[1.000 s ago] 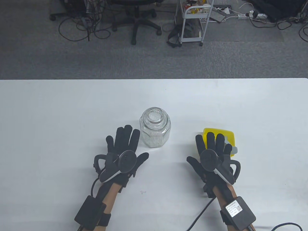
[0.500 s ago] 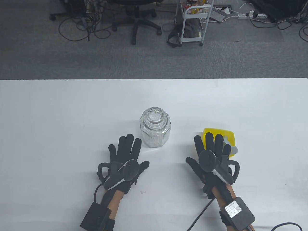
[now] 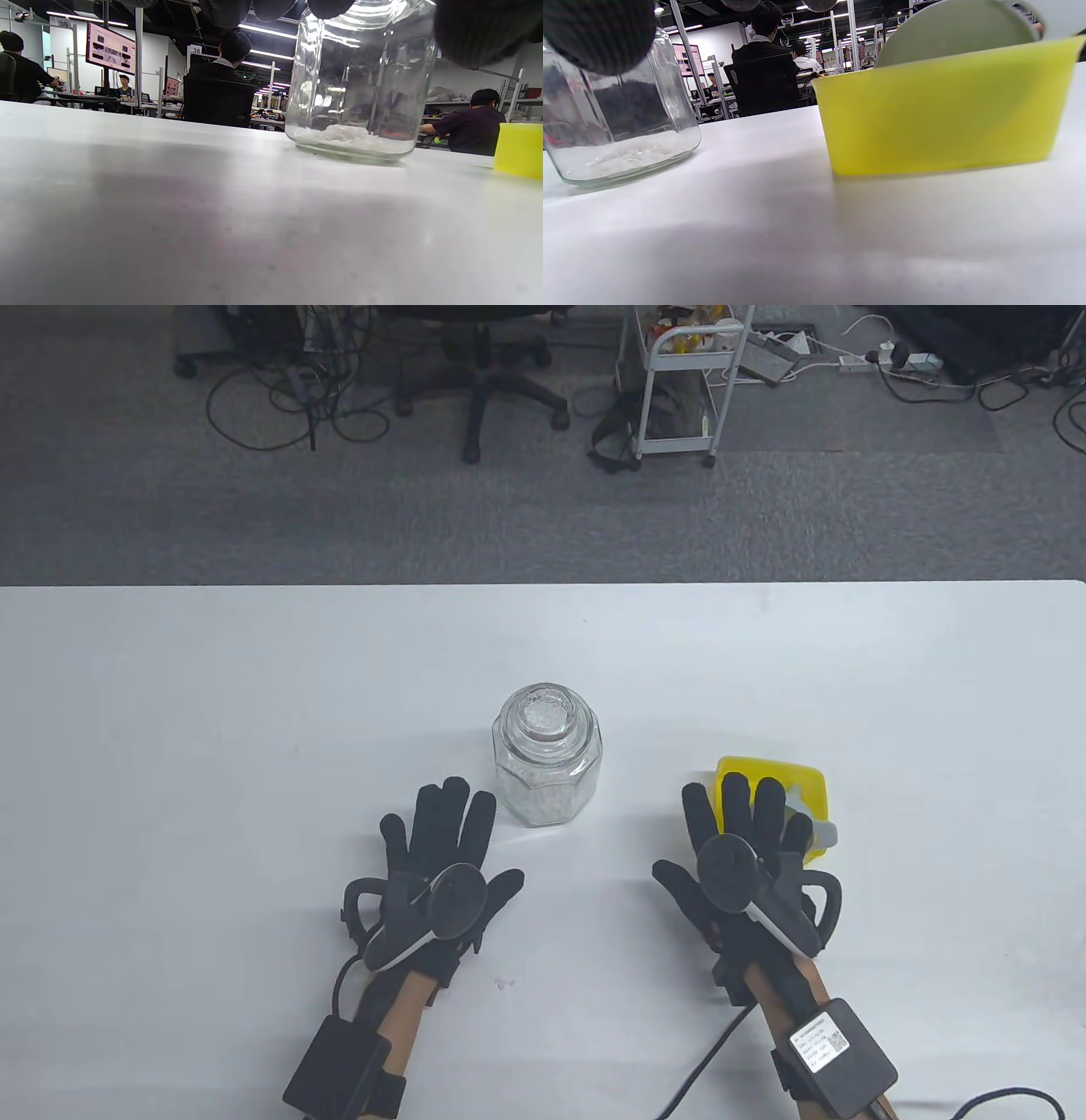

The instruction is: Transfer rice through funnel into glass jar

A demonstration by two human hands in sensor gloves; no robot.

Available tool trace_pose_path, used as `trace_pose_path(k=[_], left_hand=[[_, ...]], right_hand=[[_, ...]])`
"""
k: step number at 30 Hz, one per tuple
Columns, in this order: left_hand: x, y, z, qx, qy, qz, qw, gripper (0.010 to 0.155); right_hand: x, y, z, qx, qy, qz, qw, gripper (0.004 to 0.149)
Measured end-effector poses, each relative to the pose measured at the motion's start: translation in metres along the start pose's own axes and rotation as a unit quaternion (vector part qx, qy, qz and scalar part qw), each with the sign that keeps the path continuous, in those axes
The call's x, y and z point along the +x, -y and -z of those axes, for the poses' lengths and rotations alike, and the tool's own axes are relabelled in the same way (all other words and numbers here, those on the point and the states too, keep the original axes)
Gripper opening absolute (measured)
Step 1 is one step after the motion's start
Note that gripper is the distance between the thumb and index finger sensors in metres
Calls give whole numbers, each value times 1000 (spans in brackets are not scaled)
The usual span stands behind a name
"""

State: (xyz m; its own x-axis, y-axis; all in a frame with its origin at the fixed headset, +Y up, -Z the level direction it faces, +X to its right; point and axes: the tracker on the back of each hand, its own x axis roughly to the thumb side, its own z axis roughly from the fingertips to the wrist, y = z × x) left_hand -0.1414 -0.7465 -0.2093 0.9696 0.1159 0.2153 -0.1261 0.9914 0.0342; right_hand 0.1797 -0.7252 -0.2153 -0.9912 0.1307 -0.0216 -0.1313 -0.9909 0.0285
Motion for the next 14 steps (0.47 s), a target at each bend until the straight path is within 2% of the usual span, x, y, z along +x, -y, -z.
trace_pose_path(k=[14], left_hand=[[0, 1, 0, 3, 0, 3, 1000, 91]], right_hand=[[3, -1, -1, 4, 2, -7, 1000, 86]])
